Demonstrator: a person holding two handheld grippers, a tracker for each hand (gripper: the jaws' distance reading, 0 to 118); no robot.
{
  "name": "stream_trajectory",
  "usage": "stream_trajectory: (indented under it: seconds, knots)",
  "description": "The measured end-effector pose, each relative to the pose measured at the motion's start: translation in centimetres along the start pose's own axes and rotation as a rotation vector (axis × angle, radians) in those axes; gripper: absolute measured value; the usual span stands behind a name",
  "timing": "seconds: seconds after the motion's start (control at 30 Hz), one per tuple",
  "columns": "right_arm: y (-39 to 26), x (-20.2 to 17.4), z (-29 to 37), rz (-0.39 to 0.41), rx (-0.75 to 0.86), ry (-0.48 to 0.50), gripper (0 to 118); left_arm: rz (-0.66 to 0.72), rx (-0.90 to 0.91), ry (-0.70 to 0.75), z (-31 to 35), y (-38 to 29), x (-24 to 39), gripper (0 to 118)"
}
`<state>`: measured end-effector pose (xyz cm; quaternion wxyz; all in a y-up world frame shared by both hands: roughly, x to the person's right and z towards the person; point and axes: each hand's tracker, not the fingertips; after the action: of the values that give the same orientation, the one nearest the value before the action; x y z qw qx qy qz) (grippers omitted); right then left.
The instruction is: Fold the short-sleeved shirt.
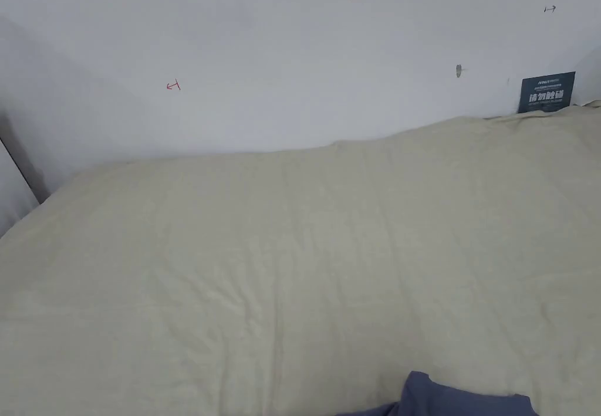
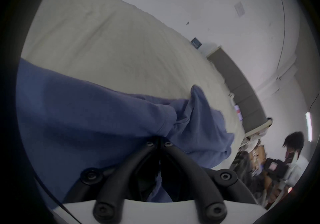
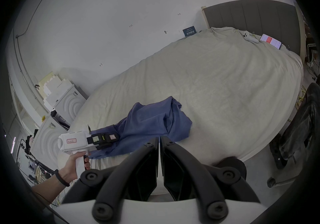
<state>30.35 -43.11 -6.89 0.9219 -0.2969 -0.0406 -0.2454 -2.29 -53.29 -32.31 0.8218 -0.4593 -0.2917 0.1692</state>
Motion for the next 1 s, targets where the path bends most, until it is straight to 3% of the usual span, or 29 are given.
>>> stream_trajectory:
  seconds: [0.13, 0.27, 0.37, 0.47, 0.5, 0.57, 0.6, 0.63, 0.8, 0.87, 0.97, 1.0]
  knots:
    - [-0.1, 0.0, -0.3, -0.012, -0.003, 0.007, 2, 0.040, 0.012, 0.018, -0.3, 0.1, -0.4, 4]
    - [0.2, -1.2, 0.0, 0.030, 0.008, 0.024, 2, 0.032, 0.002, 0.006, 0.9, 0.8, -0.2, 4]
    - [0.4, -1.8, -0.1, 0.052, 0.030, 0.065, 2, -0.061, 0.182, -0.018, 7.9, 1.1, -0.4, 6]
    - [0.7, -2.7, -0.7, 0.089, 0.026, 0.101, 2, 0.057, 0.273, 0.009, 14.8, 1.5, -4.5, 15]
    - [0.8, -3.0, -0.9, 0.105, 0.023, 0.110, 2, 0.097, 0.304, 0.024, 16.4, 1.5, -6.1, 29]
    - [0.7, -3.7, -1.1, 0.118, 0.017, 0.118, 2, 0.143, 0.318, 0.063, 17.6, 1.2, -9.1, 78]
    - [0.7, -3.9, -1.2, 0.122, 0.015, 0.125, 2, 0.175, 0.291, 0.078, 17.6, 1.1, -10.5, 108]
    - [0.6, -4.1, -1.2, 0.122, 0.013, 0.129, 2, 0.200, 0.271, 0.066, 17.3, 0.9, -11.8, 118]
    - [0.6, -5.0, -0.9, 0.154, -0.004, 0.126, 2, 0.458, 0.243, -0.098, 12.8, -0.7, -16.0, 112]
    - [0.7, -5.0, -0.5, 0.158, -0.003, 0.117, 2, 0.469, 0.318, -0.185, 11.8, -1.6, -15.4, 107]
    - [0.8, -4.9, -0.2, 0.156, 0.003, 0.106, 2, 0.588, 0.294, -0.319, 10.7, -2.3, -15.0, 69]
    - [0.8, -4.8, -0.2, 0.154, 0.004, 0.103, 2, 0.581, 0.294, -0.267, 10.2, -2.6, -14.9, 42]
